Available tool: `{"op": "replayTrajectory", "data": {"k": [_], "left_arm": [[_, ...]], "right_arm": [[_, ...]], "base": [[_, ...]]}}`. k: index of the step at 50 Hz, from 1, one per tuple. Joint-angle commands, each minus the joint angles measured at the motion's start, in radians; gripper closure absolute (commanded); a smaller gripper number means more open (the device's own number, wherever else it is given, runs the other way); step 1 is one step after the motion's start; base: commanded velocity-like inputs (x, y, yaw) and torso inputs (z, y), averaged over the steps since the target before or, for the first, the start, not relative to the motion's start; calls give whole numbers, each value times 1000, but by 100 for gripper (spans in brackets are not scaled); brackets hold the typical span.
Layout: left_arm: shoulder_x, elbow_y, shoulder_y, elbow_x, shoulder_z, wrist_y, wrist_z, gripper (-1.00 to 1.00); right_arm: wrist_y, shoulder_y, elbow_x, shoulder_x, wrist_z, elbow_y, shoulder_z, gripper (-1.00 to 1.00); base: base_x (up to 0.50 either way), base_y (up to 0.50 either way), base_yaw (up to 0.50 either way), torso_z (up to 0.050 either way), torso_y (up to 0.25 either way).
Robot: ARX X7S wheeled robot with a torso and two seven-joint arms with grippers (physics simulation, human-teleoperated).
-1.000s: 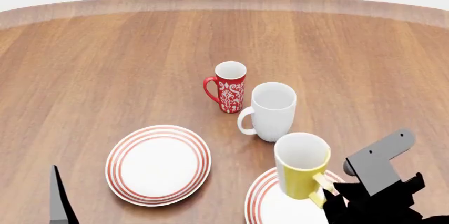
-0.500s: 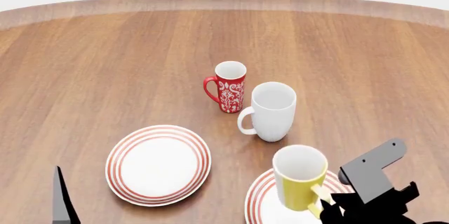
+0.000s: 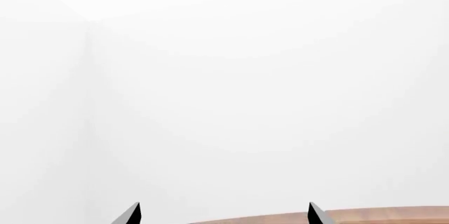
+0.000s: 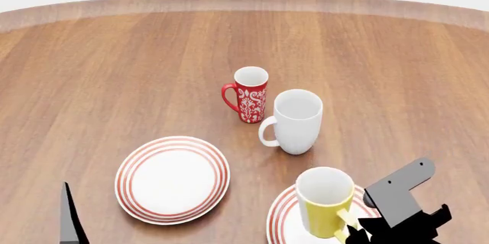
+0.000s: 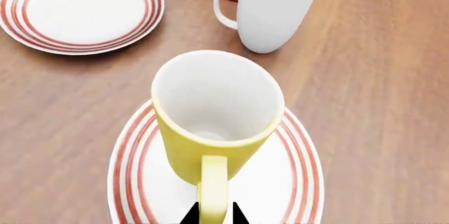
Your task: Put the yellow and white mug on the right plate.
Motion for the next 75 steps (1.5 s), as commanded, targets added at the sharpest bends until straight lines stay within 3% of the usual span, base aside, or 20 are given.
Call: {"op": "replayTrajectory", "data": {"k": [1, 52, 53, 75], "left_arm": [[19, -4, -2, 7, -23, 8, 19, -100], [8, -3, -3, 1, -11, 5, 7, -100], [8, -3, -3, 0, -11, 5, 6, -100], [4, -4, -7, -10, -7, 0, 3, -100]], "right_arm": [[-14, 2, -29, -23, -22, 12, 15, 100], [-44, 2, -58, -35, 2, 71, -7, 100], [-42, 2, -56, -34, 1, 67, -7, -100], [-60, 4, -60, -38, -1, 88, -12, -100]], "base": [[0, 0, 0, 0, 0], [0, 0, 0, 0, 0], [0, 0, 0, 0, 0], [0, 0, 0, 0, 0]]}}
